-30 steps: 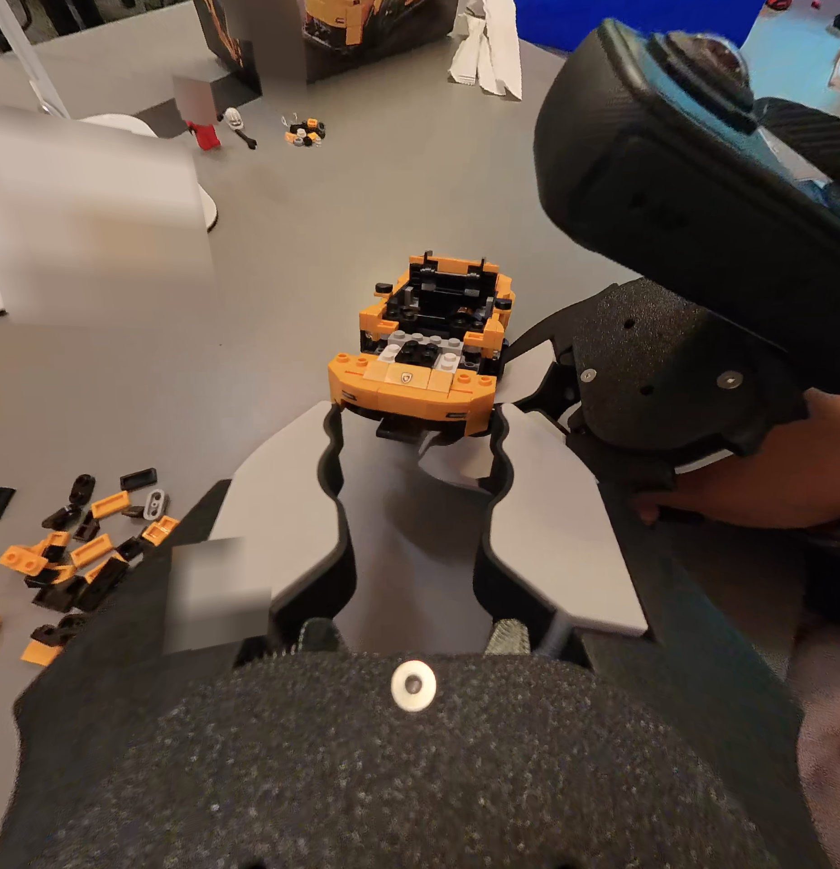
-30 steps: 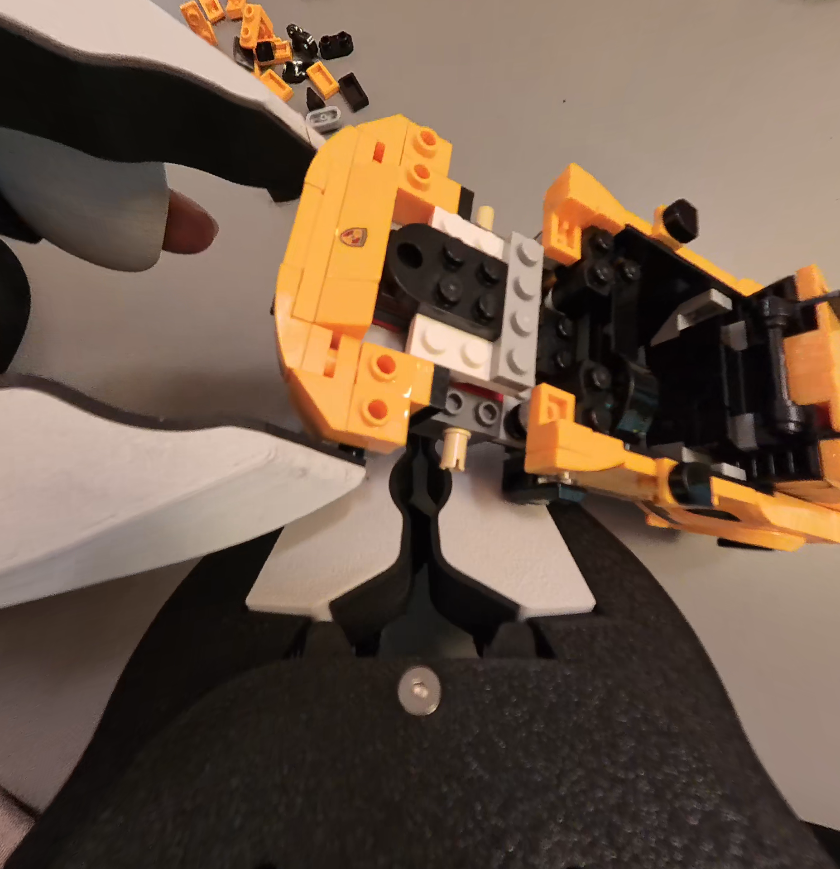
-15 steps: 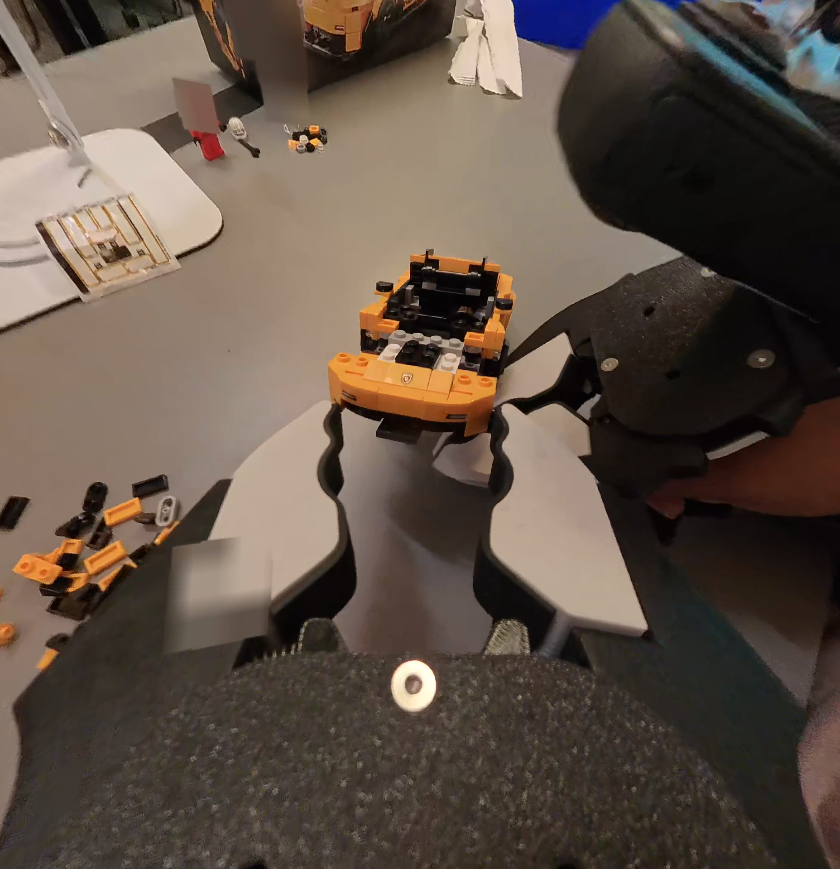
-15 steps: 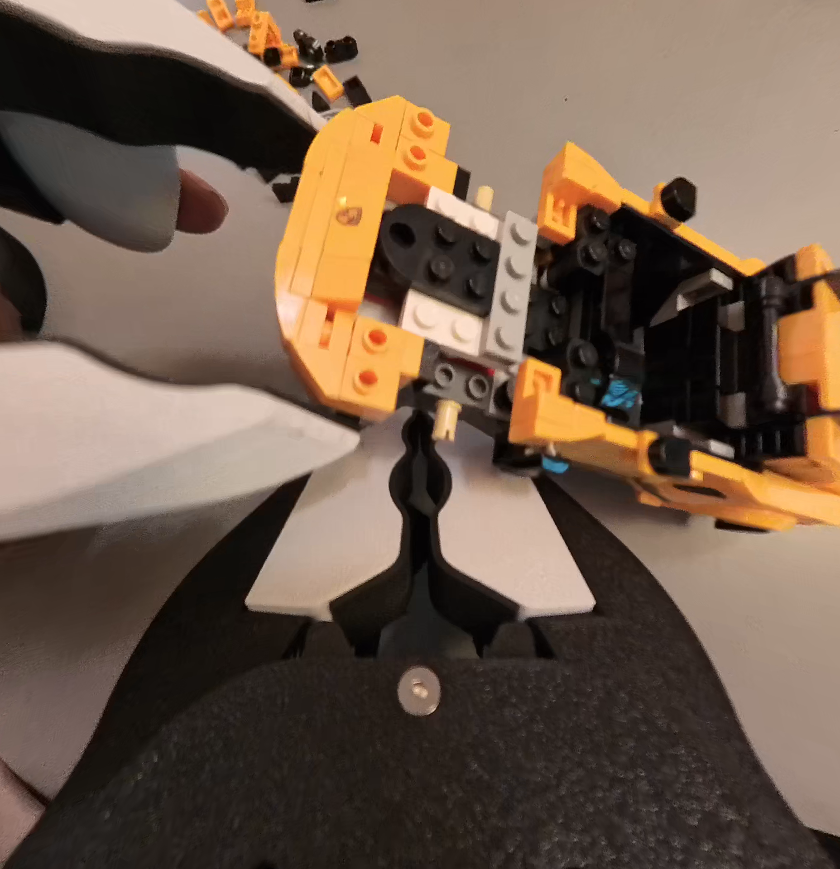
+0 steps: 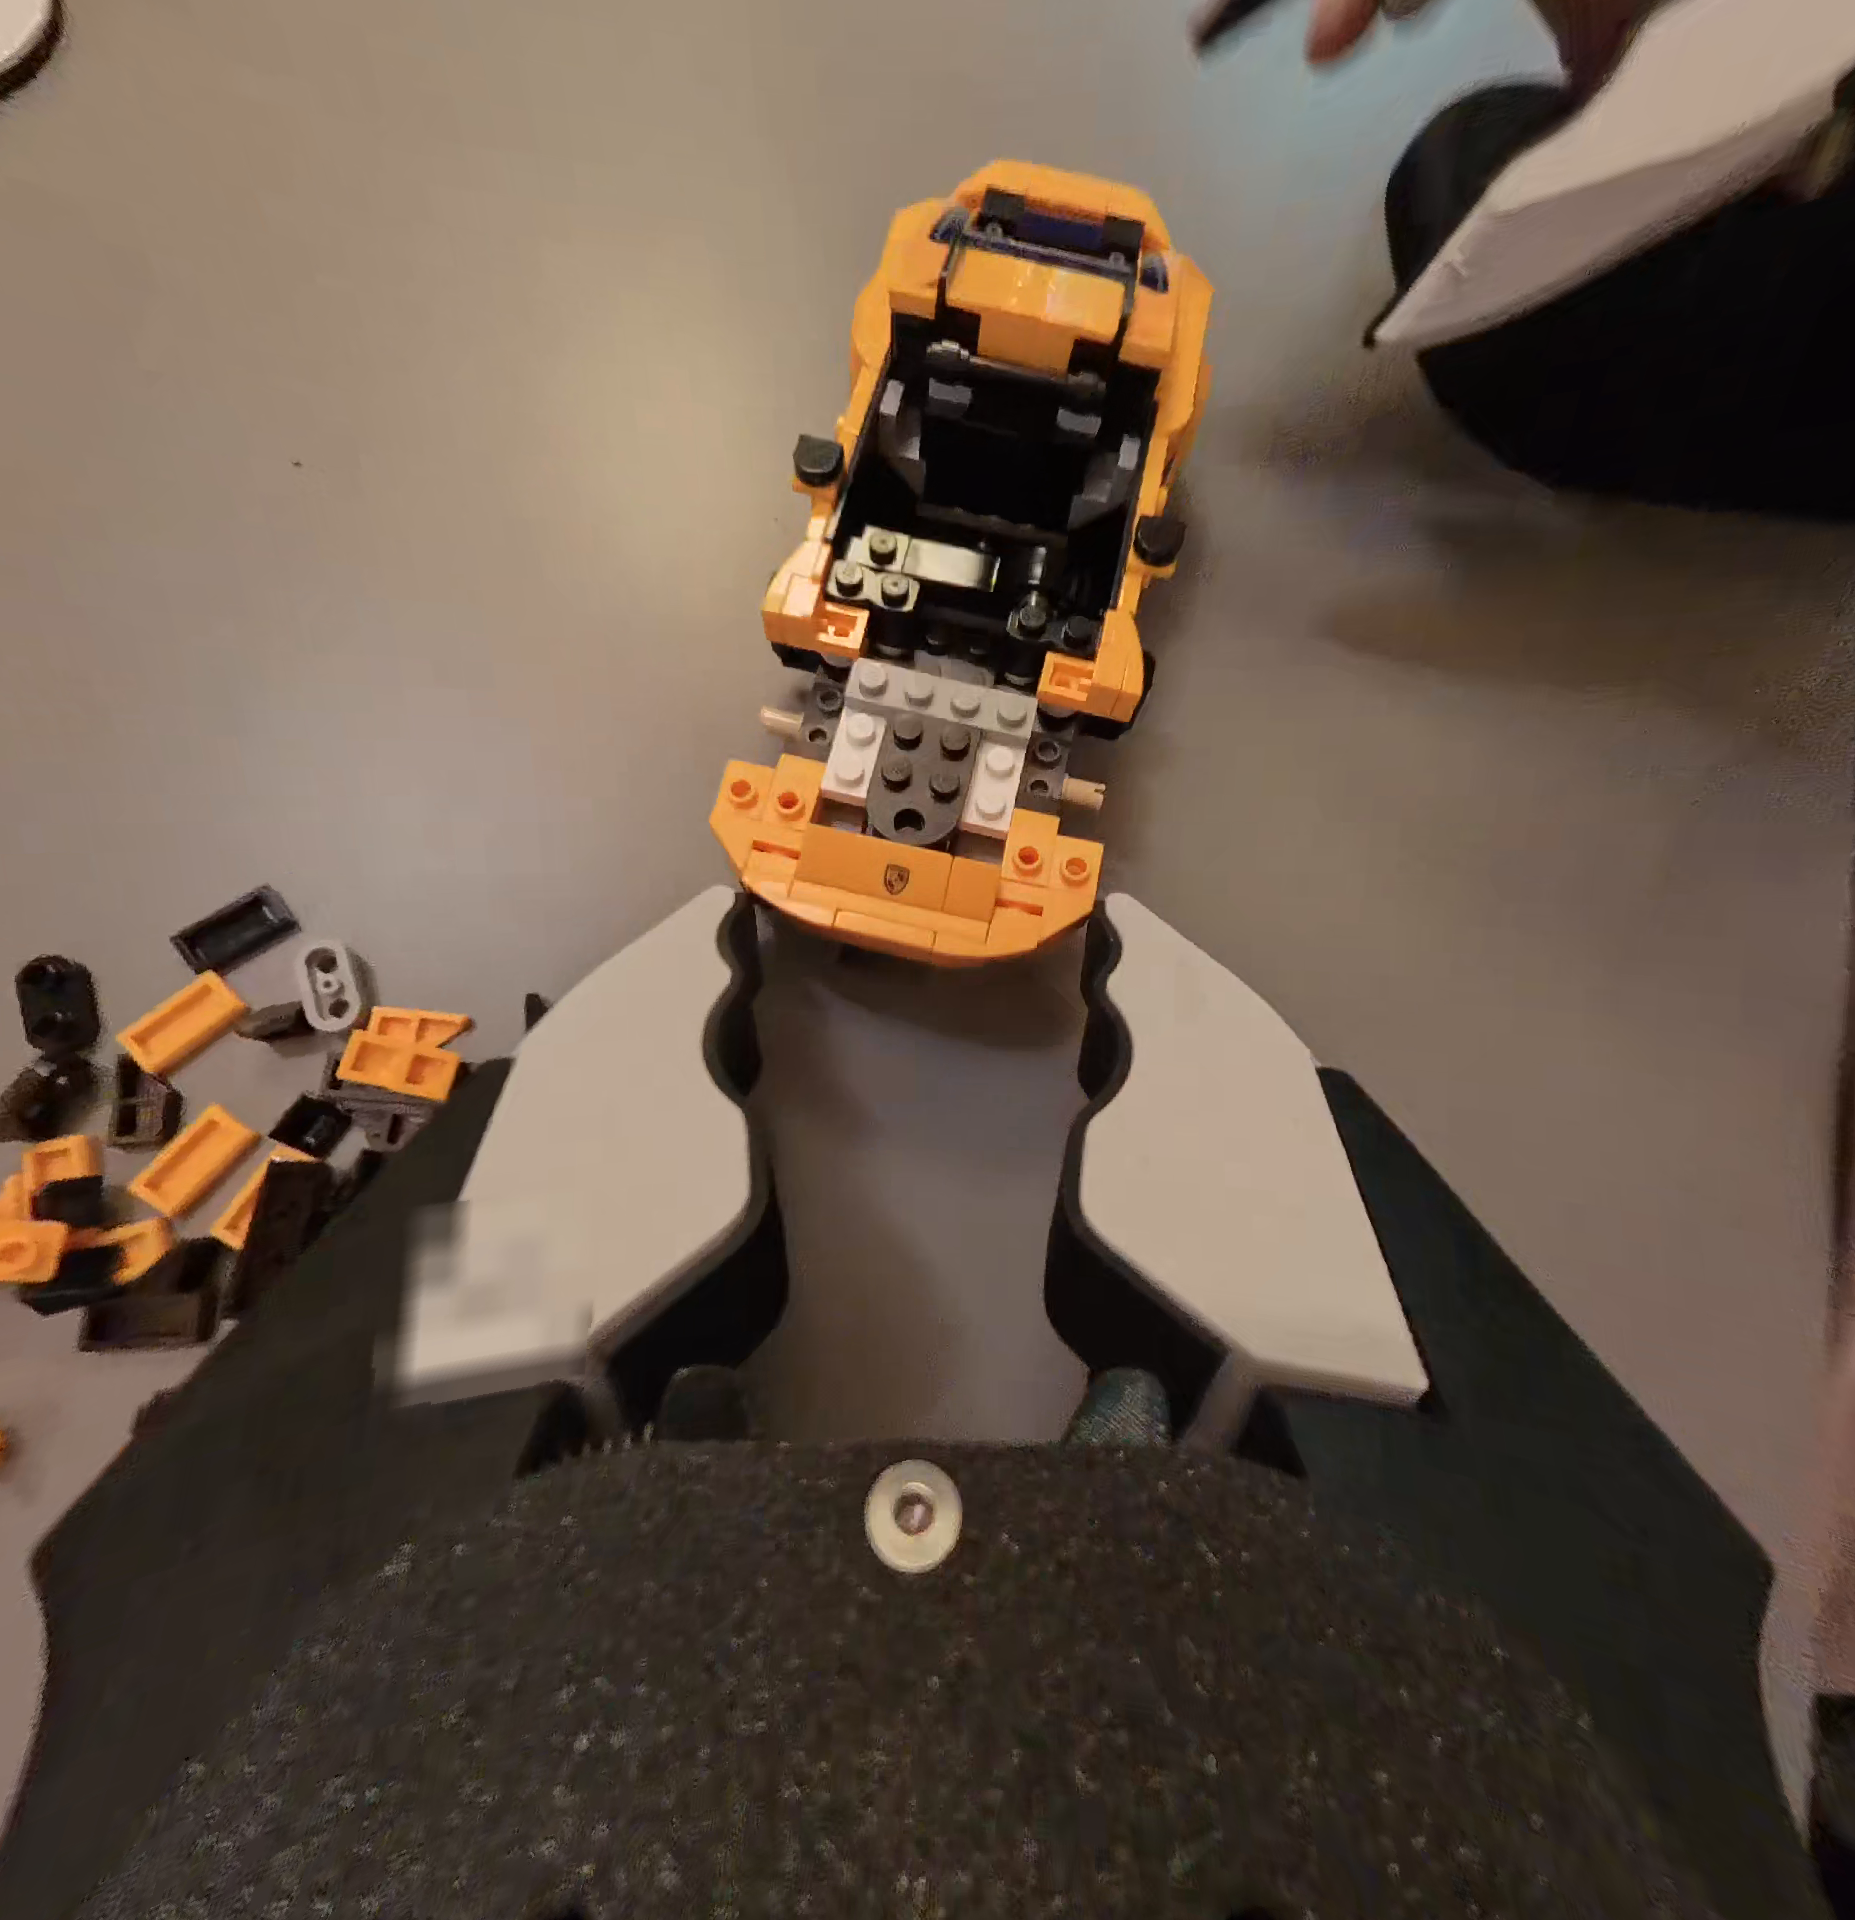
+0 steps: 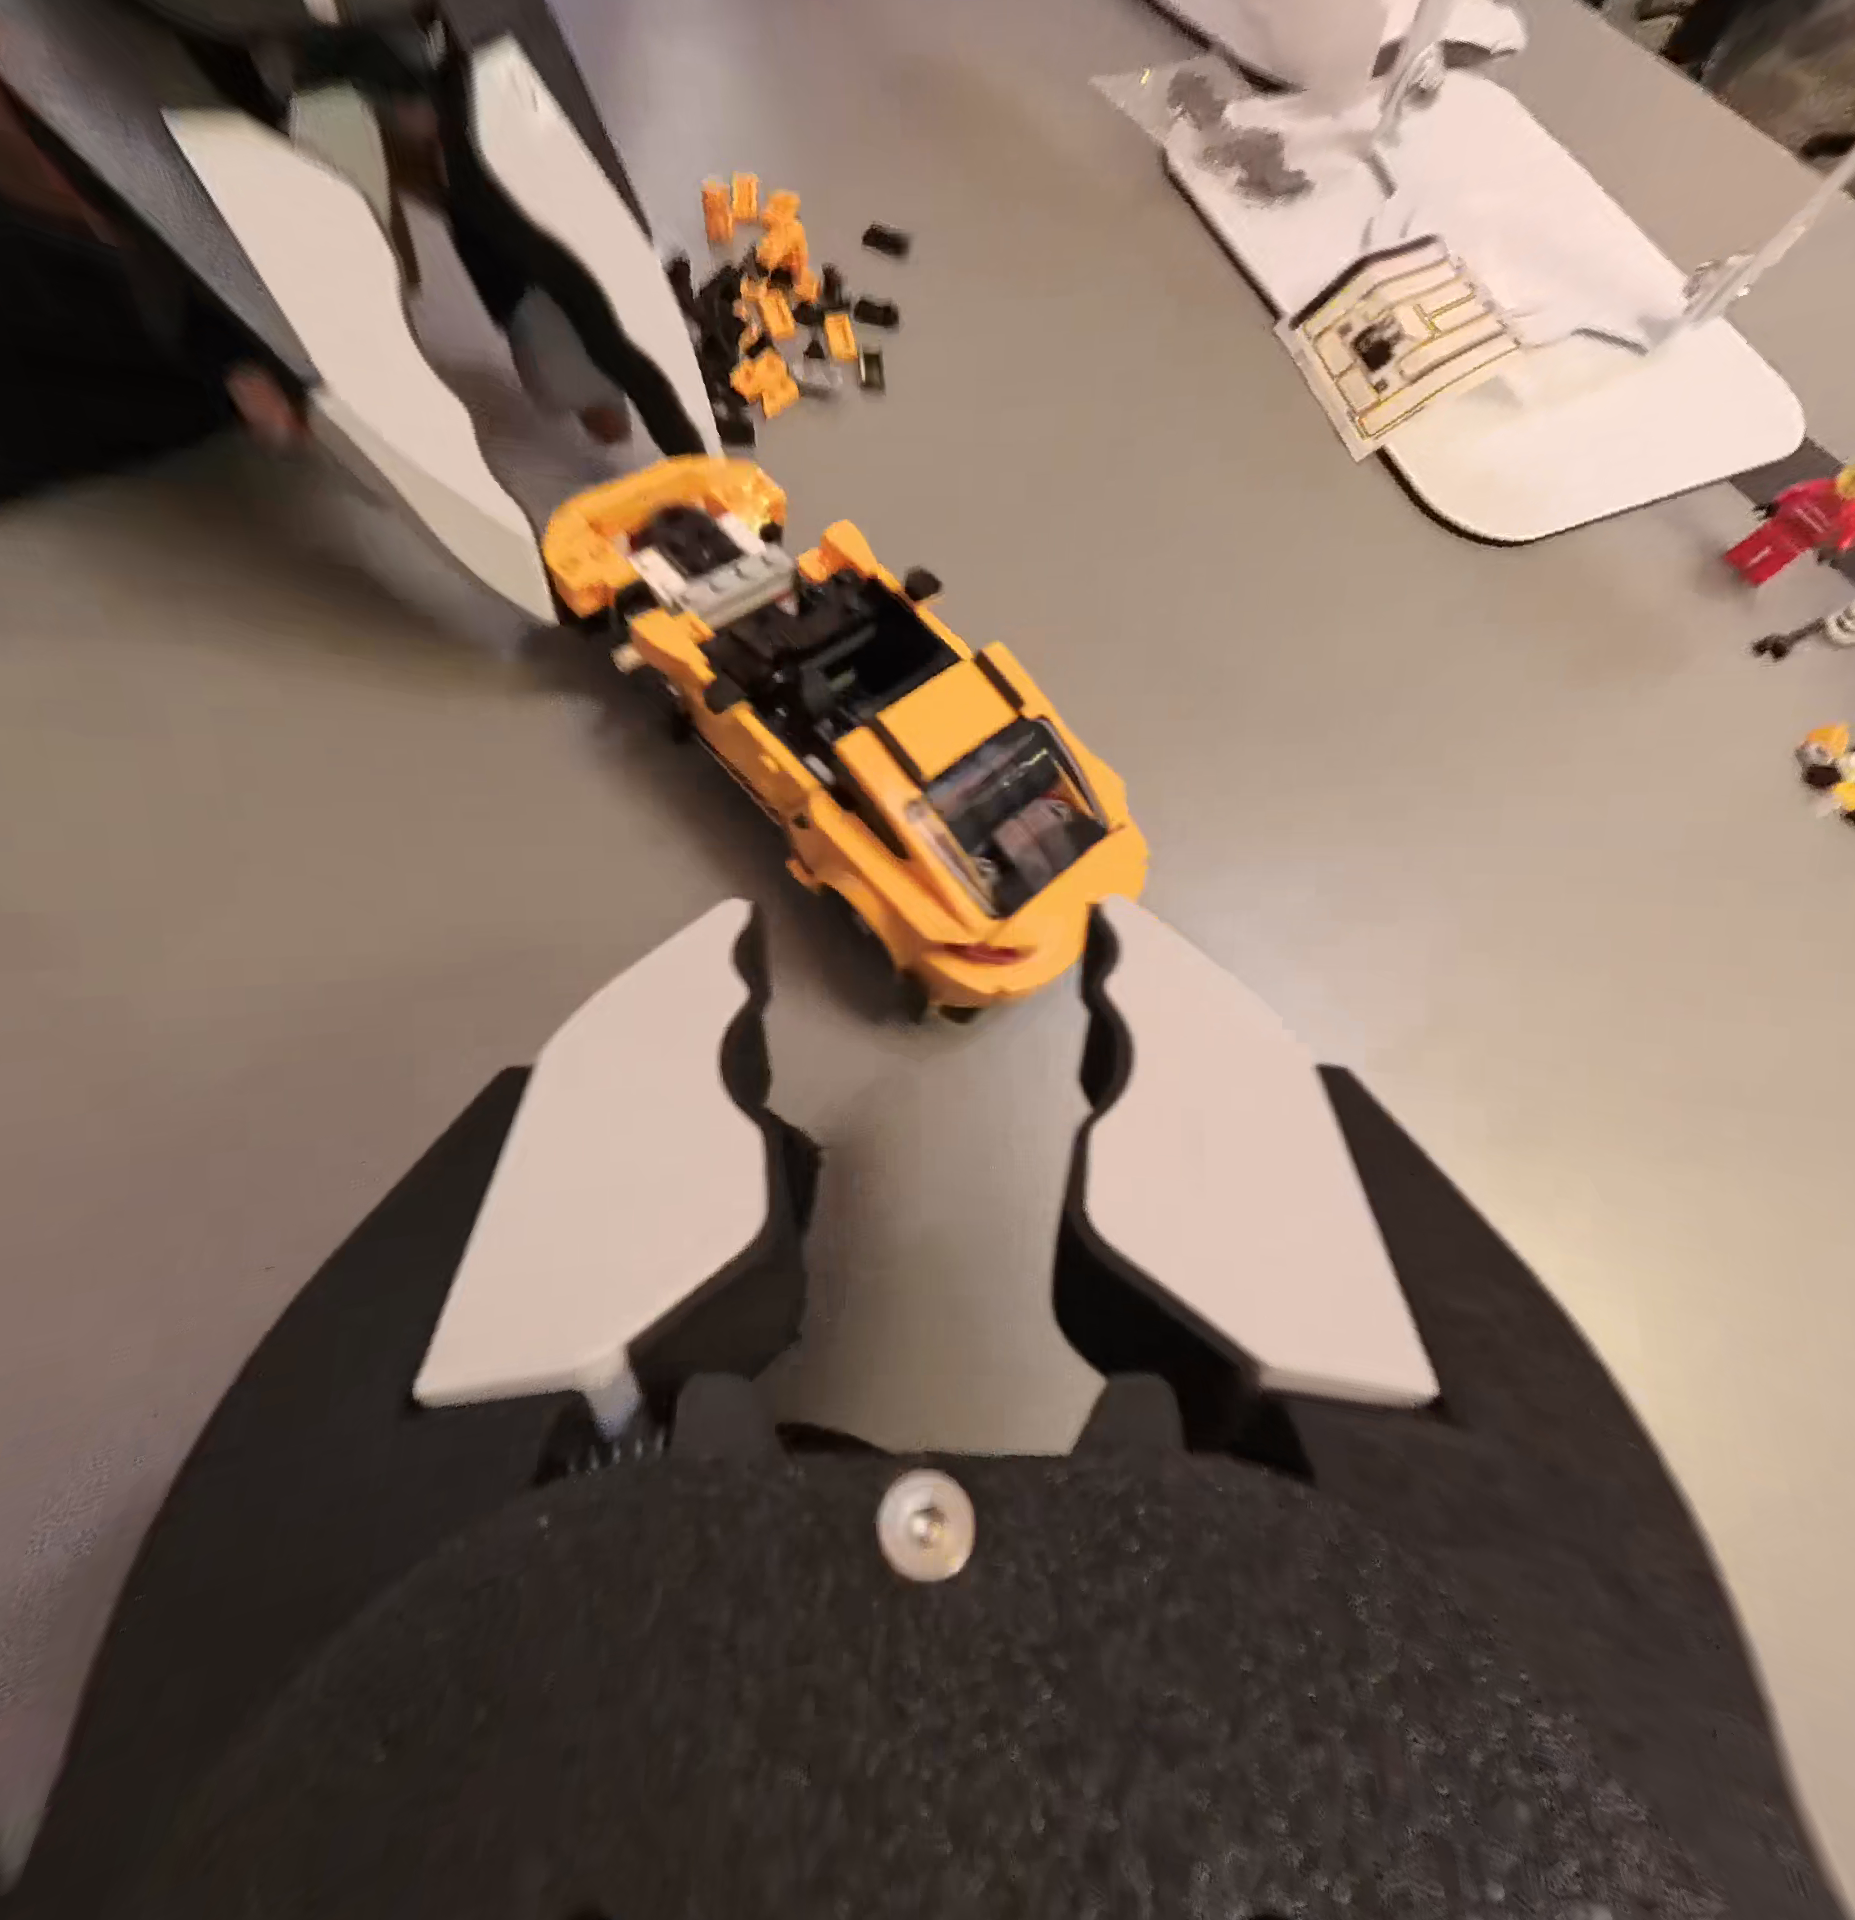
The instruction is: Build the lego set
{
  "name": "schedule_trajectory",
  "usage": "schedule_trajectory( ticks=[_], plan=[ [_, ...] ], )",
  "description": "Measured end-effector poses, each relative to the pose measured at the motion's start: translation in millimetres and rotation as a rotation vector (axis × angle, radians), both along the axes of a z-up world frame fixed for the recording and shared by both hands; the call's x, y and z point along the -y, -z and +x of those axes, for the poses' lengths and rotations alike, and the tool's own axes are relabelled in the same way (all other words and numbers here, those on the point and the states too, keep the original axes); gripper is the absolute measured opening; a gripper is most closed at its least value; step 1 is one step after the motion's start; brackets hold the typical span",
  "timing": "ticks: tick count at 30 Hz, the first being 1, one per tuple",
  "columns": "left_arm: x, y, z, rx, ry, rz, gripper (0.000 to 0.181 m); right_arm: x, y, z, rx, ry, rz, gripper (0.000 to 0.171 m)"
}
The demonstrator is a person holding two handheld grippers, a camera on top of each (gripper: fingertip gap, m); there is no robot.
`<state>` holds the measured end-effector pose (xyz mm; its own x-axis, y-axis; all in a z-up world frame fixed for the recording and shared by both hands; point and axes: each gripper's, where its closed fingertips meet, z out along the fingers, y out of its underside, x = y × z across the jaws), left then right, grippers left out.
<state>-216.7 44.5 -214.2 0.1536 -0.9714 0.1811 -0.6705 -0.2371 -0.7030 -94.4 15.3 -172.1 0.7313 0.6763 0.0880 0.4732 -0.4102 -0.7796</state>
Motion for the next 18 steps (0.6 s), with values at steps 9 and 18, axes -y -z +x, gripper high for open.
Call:
schedule_trajectory(
  ticks=[9,18],
  plan=[
    [0,10,-1,-0.035,0.059,0.103,0.06,-30,37,-4,0.111,-0.218,-0.052,0.086],
    [-3,2,-1,0.038,0.026,0.088,0.056,-27,43,-9,0.083,-0.218,-0.06,0.08]
  ],
)
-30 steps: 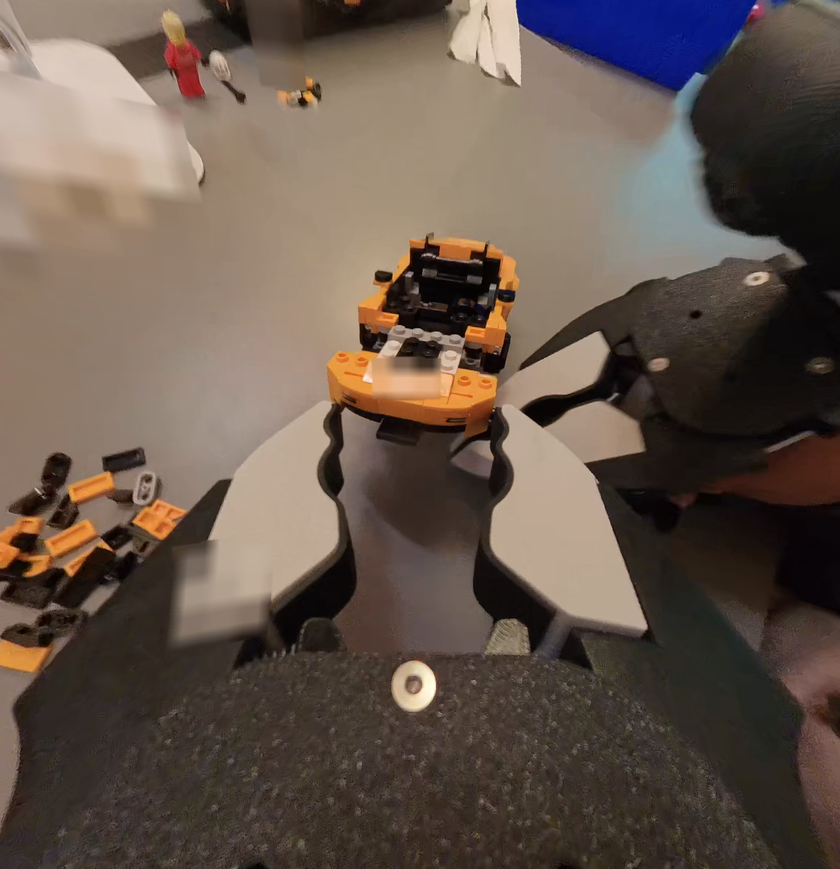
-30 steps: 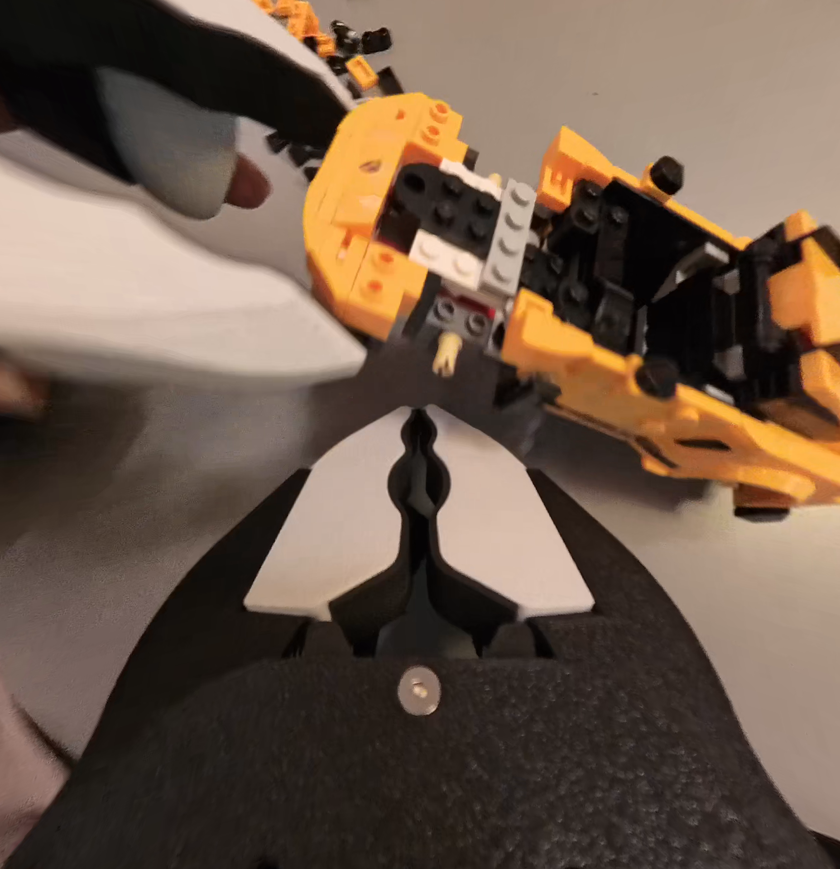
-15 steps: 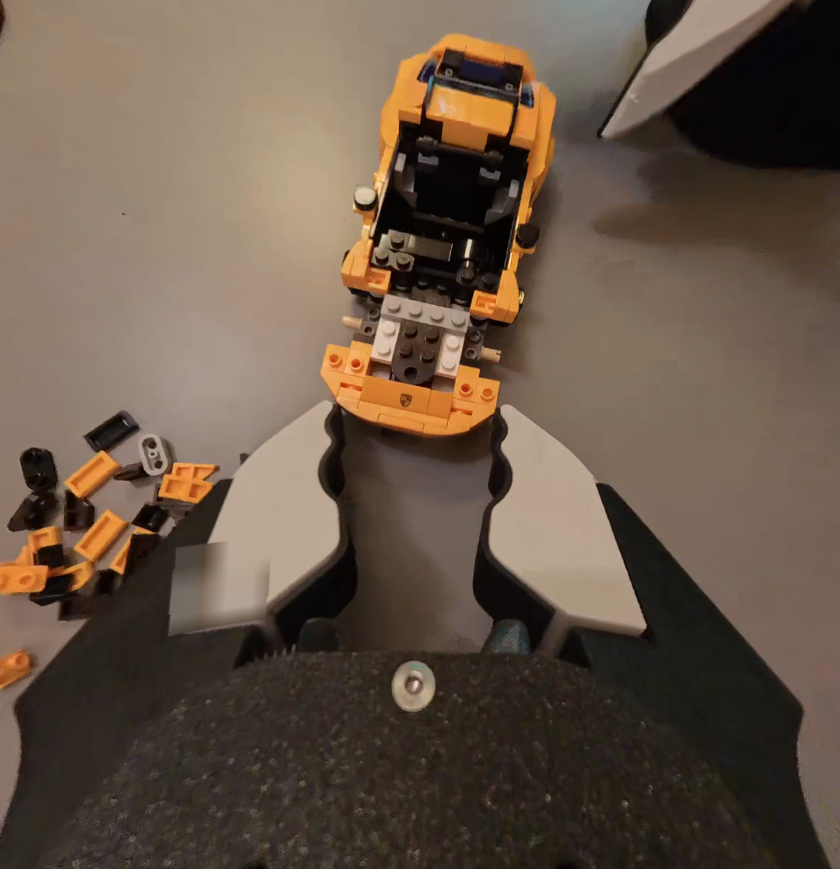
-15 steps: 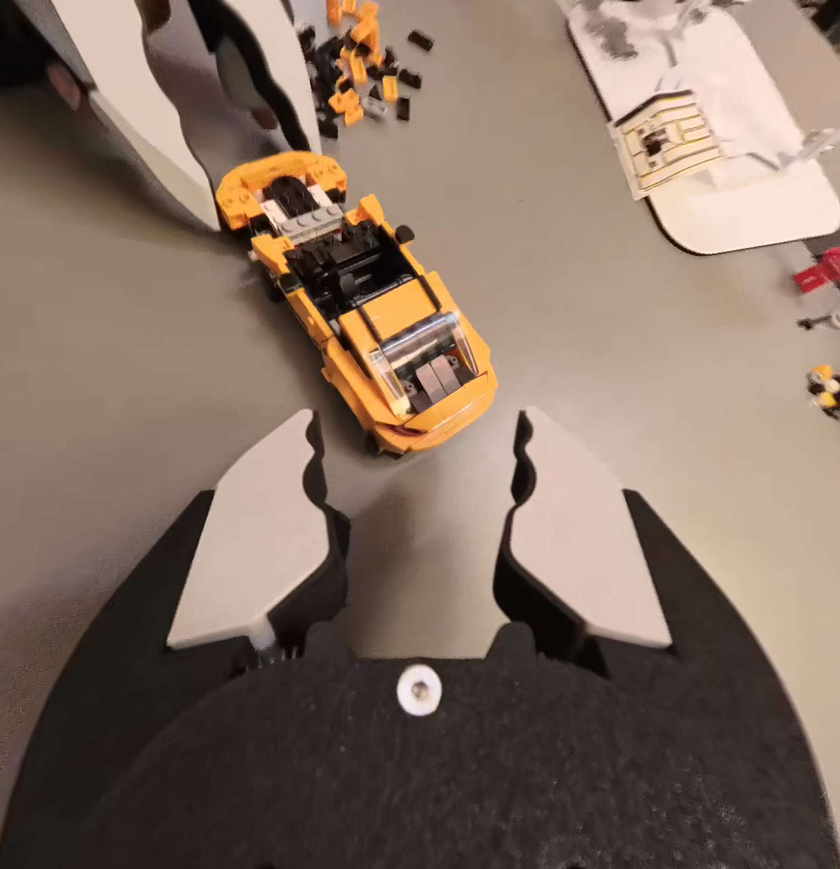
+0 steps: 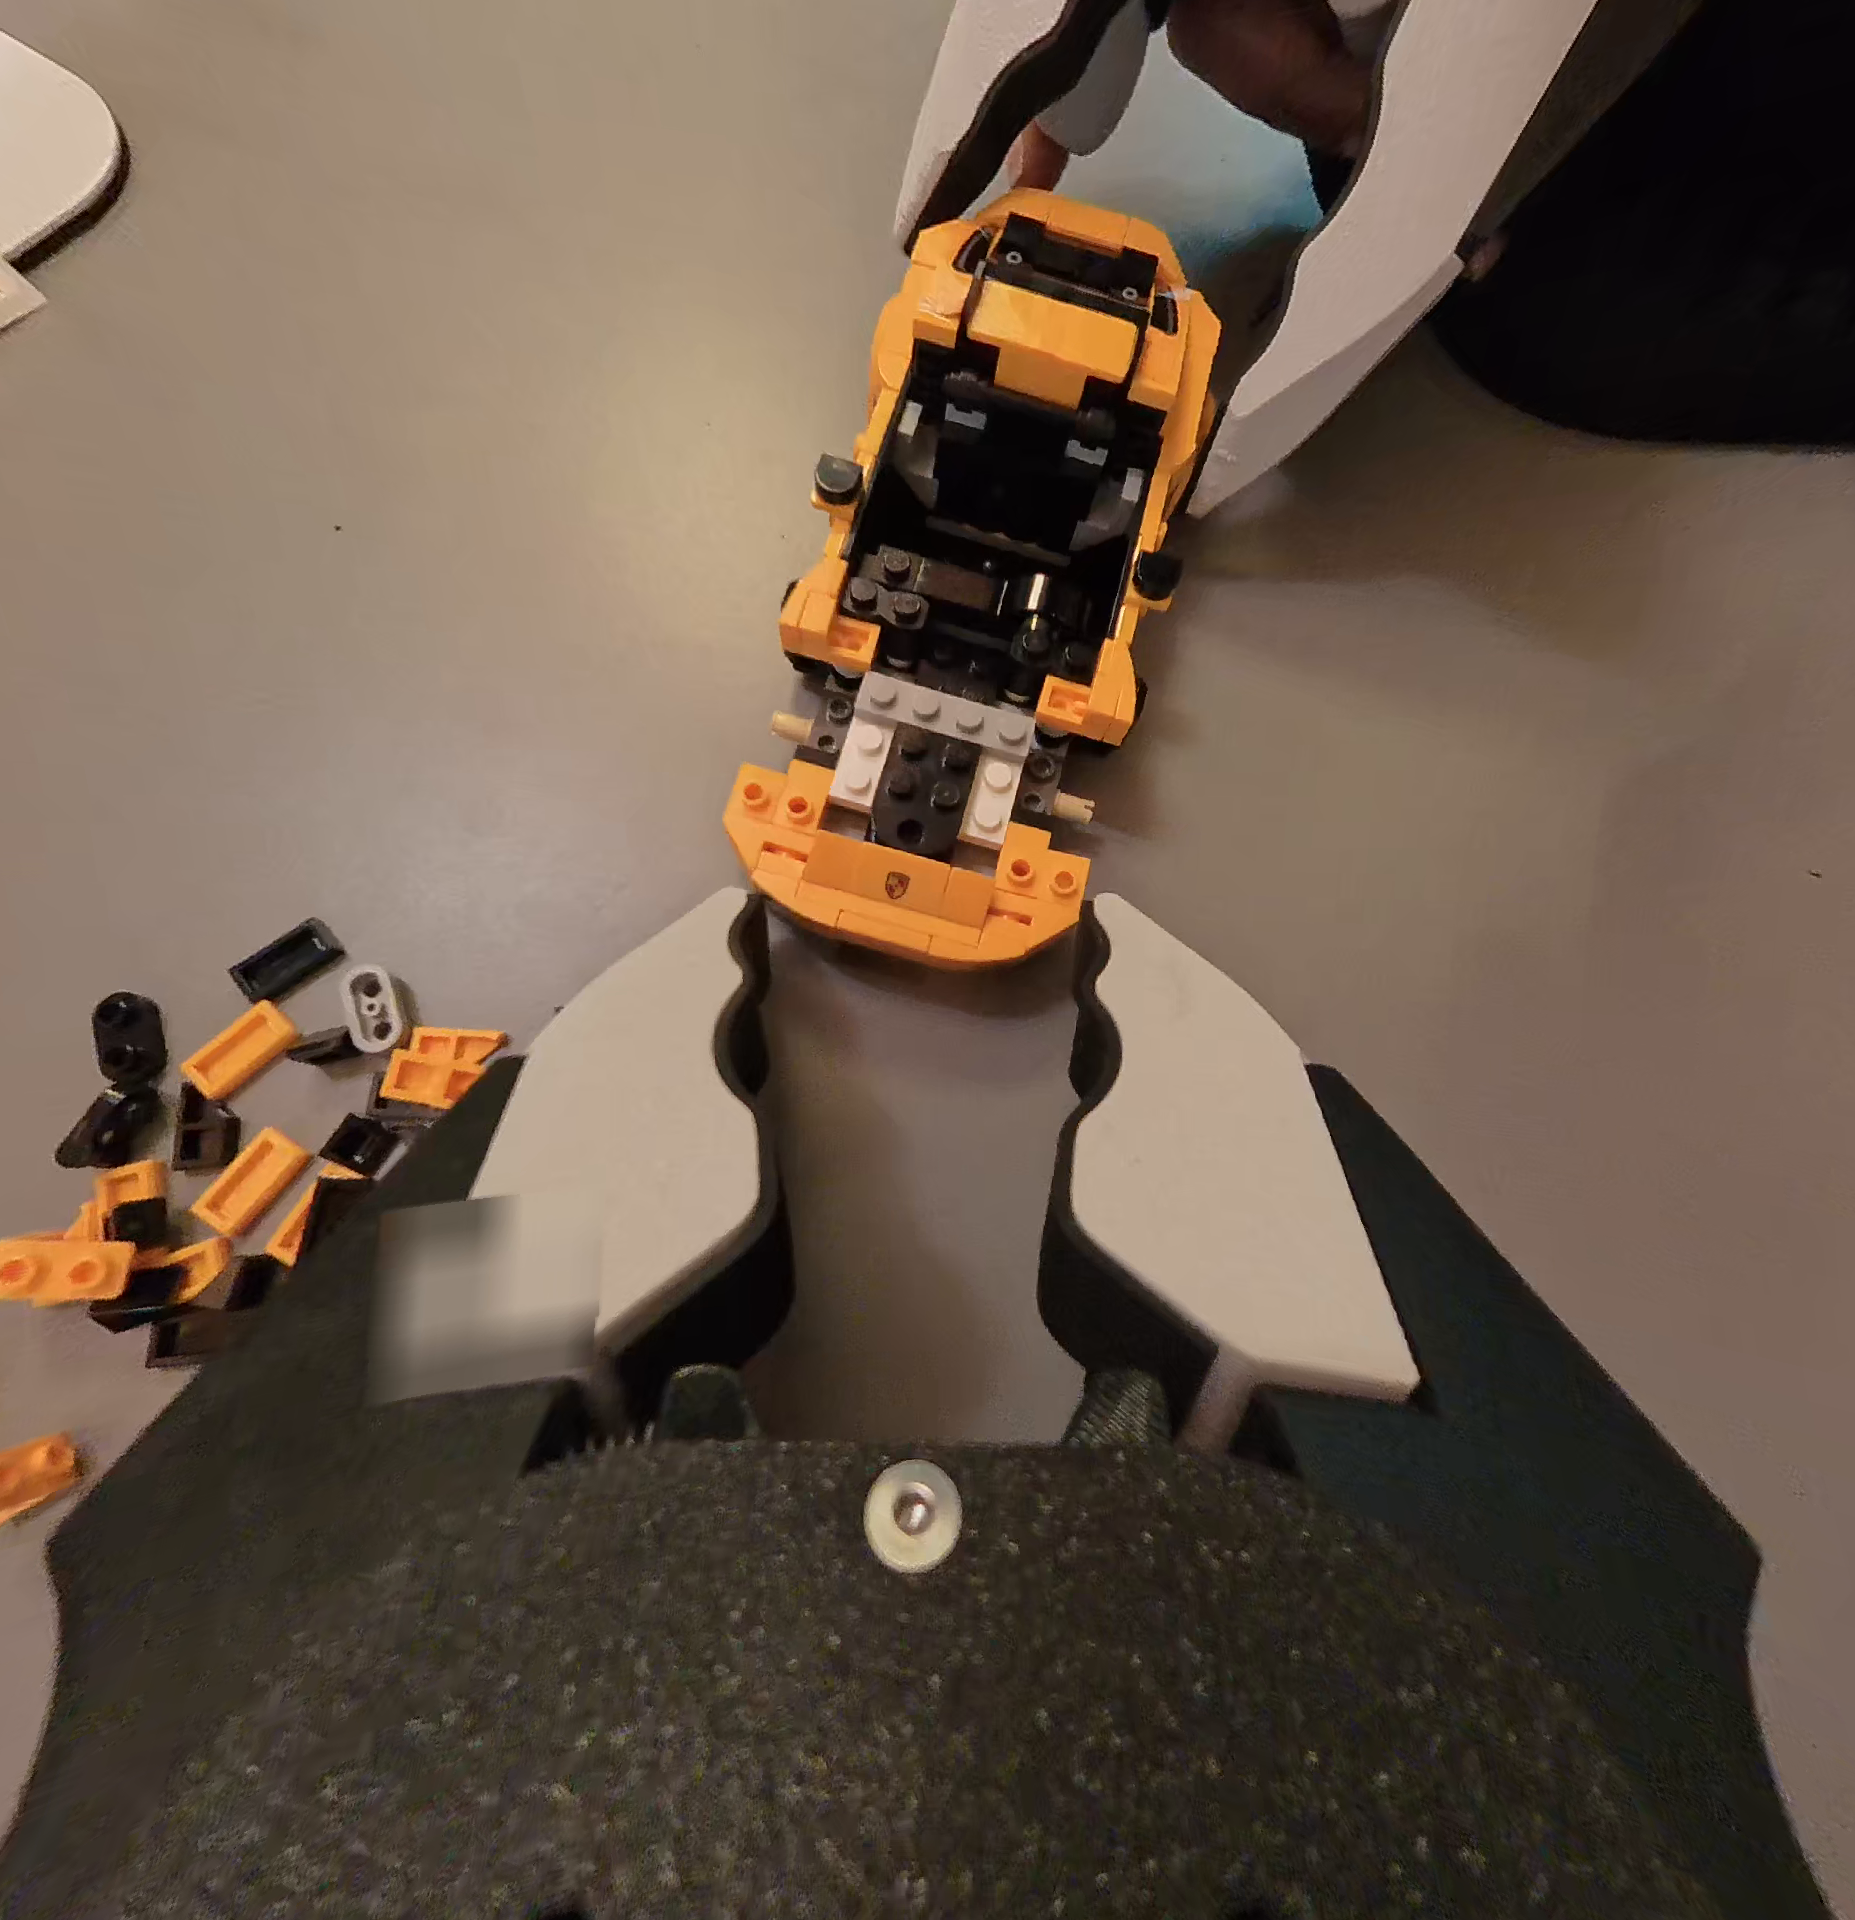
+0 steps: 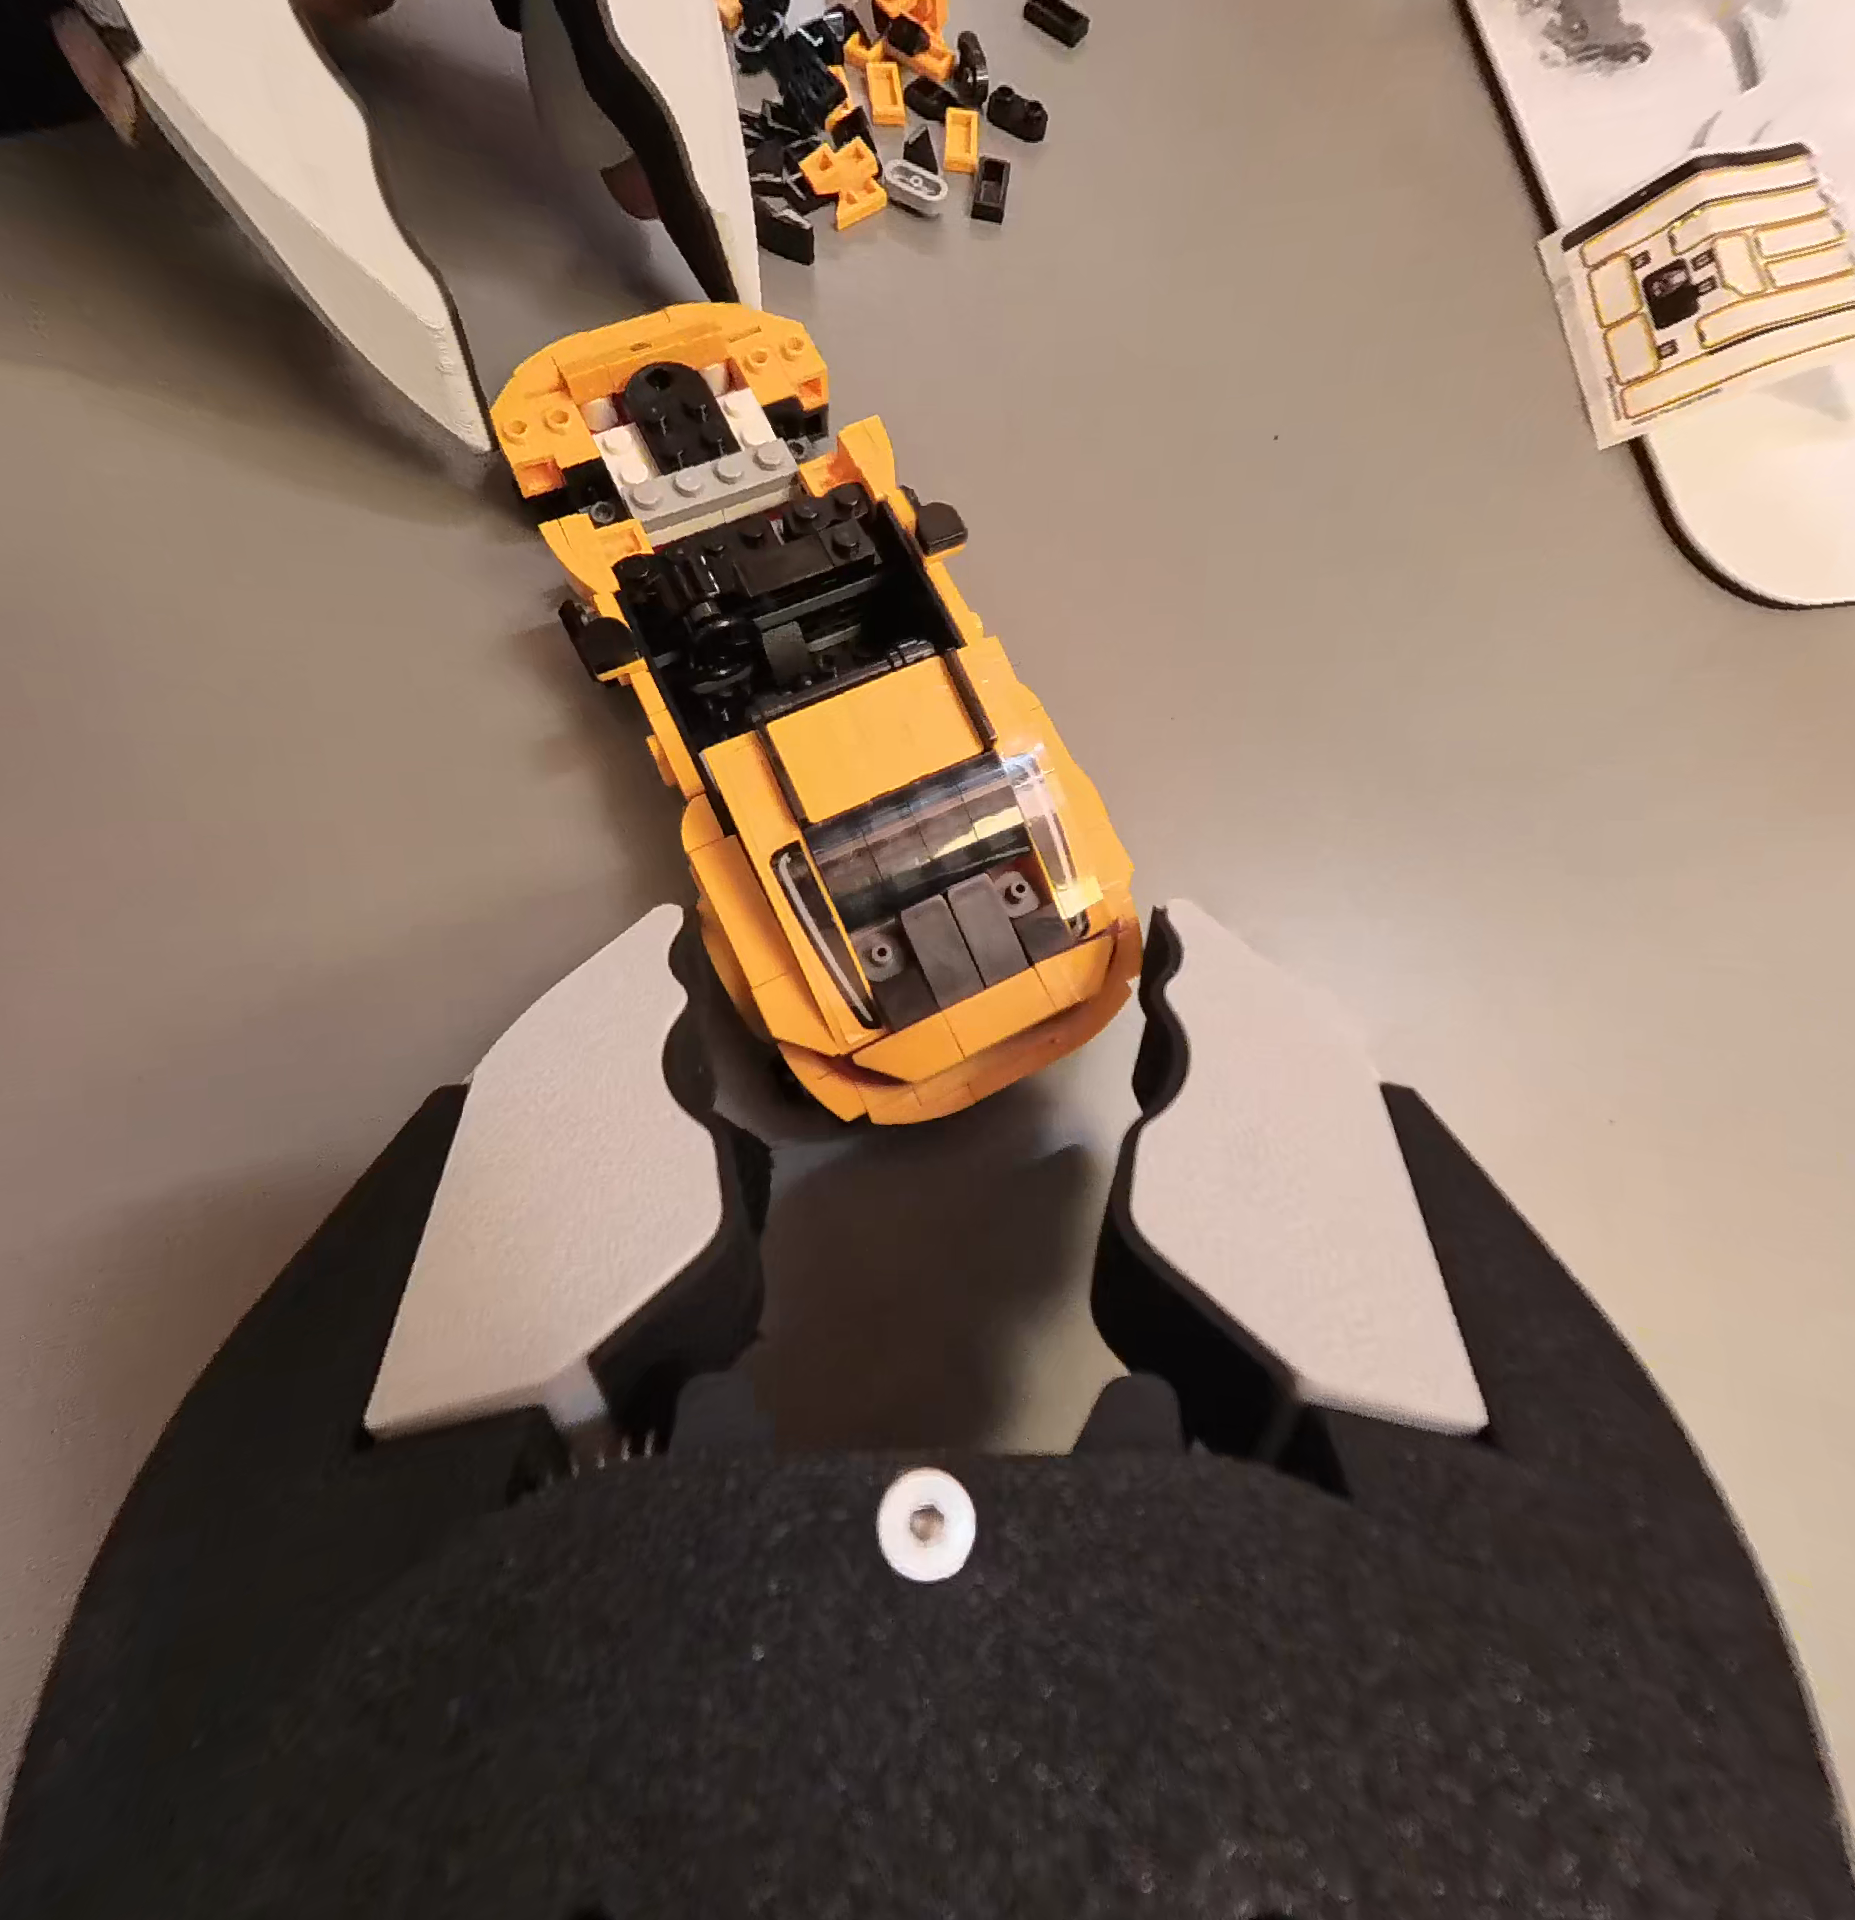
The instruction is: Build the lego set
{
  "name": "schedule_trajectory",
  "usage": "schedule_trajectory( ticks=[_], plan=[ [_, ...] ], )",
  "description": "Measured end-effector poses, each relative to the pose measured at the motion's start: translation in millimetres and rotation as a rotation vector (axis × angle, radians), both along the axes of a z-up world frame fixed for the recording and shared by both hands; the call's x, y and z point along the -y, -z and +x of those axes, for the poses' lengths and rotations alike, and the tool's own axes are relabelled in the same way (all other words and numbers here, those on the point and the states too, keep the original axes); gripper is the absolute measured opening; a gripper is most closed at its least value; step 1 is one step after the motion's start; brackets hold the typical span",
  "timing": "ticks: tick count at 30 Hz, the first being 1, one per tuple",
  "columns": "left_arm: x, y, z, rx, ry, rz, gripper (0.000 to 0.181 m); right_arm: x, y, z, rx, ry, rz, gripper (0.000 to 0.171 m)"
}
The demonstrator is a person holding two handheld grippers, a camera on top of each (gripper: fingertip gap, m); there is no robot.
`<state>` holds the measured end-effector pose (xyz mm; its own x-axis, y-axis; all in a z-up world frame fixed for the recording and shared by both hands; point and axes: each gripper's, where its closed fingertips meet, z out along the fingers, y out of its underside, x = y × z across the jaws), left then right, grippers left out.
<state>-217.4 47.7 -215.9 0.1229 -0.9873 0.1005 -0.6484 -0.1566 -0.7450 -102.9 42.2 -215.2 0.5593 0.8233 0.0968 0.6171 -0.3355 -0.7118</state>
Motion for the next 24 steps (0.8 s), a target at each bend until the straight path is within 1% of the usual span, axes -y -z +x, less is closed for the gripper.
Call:
schedule_trajectory(
  ticks=[6,14,18,22,24],
  plan=[
    [-7,-1,0,0.022,-0.038,0.02,0.053,-5,0,0,-0.027,0.031,0.029,0.08],
    [-7,-1,0,0.023,-0.038,0.028,0.051,-14,-3,6,-0.031,0.051,0.099,0.078],
    [-5,-1,0,0.021,-0.024,0.037,0.047,-19,-12,10,-0.063,0.085,0.141,0.069],
    [-4,-3,0,0.027,-0.018,0.059,0.048,-20,-11,11,-0.058,0.096,0.137,0.068],
    [-6,-11,0,0.072,-0.029,0.071,0.044,-19,-17,10,-0.083,0.089,0.156,0.066]
  ],
)
